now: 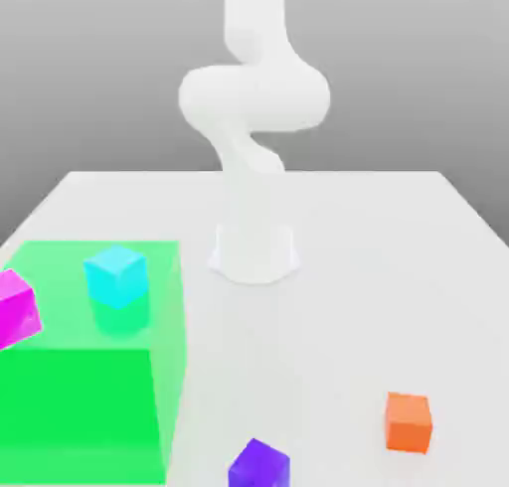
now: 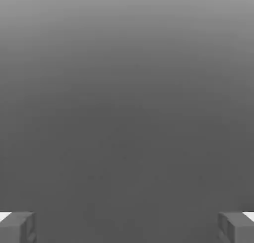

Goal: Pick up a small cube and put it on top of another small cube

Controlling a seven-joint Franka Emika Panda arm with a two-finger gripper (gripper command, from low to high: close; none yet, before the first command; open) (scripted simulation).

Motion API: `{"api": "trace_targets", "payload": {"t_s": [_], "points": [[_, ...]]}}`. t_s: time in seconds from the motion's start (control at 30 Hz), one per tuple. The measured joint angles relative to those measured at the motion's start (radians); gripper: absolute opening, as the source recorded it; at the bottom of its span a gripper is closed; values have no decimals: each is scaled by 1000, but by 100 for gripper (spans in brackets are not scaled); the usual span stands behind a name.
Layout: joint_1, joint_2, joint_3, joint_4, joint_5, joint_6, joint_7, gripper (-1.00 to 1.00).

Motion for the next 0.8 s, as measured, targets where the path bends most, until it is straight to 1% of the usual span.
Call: {"api": "trace_targets", "payload": {"t_s": [0.1, 0.4, 0.63, 0.8], "points": [[-32, 110, 41, 16, -34, 34, 51, 0], [-119, 437, 121, -20, -115, 144, 285, 0], [-146, 690, 135, -52, -159, 232, 460, 0], [-145, 865, 131, -77, -146, 299, 554, 0]]}}
